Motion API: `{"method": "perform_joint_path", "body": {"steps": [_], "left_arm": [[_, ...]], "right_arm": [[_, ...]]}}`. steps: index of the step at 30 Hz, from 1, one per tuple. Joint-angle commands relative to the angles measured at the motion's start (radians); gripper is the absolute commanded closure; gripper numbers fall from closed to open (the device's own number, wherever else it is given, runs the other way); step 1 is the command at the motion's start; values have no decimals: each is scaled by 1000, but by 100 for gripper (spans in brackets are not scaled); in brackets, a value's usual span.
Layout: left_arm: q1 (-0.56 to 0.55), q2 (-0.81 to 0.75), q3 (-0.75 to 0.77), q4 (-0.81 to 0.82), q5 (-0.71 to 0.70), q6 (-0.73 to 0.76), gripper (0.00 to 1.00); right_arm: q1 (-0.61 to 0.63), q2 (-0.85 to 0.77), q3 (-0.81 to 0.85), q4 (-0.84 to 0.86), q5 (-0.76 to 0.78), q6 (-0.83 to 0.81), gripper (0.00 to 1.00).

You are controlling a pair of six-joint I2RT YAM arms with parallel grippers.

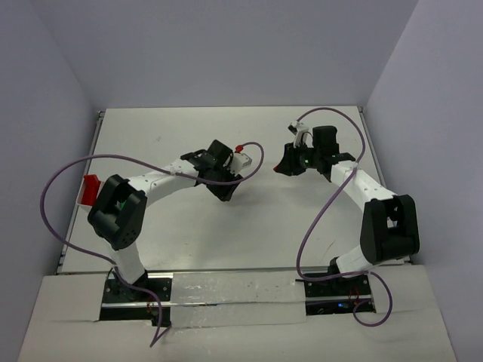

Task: Sort the legos into containers by color

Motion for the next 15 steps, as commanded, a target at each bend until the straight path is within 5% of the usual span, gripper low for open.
{"method": "perform_joint_path", "body": {"steps": [1, 15], "left_arm": [[-8, 46, 67, -7, -57, 15, 45], [-11, 149, 133, 11, -57, 50, 58]], "right_arm": [[-8, -11, 9, 0, -12, 1, 100], [-8, -8, 3, -2, -9, -8, 100]]}}
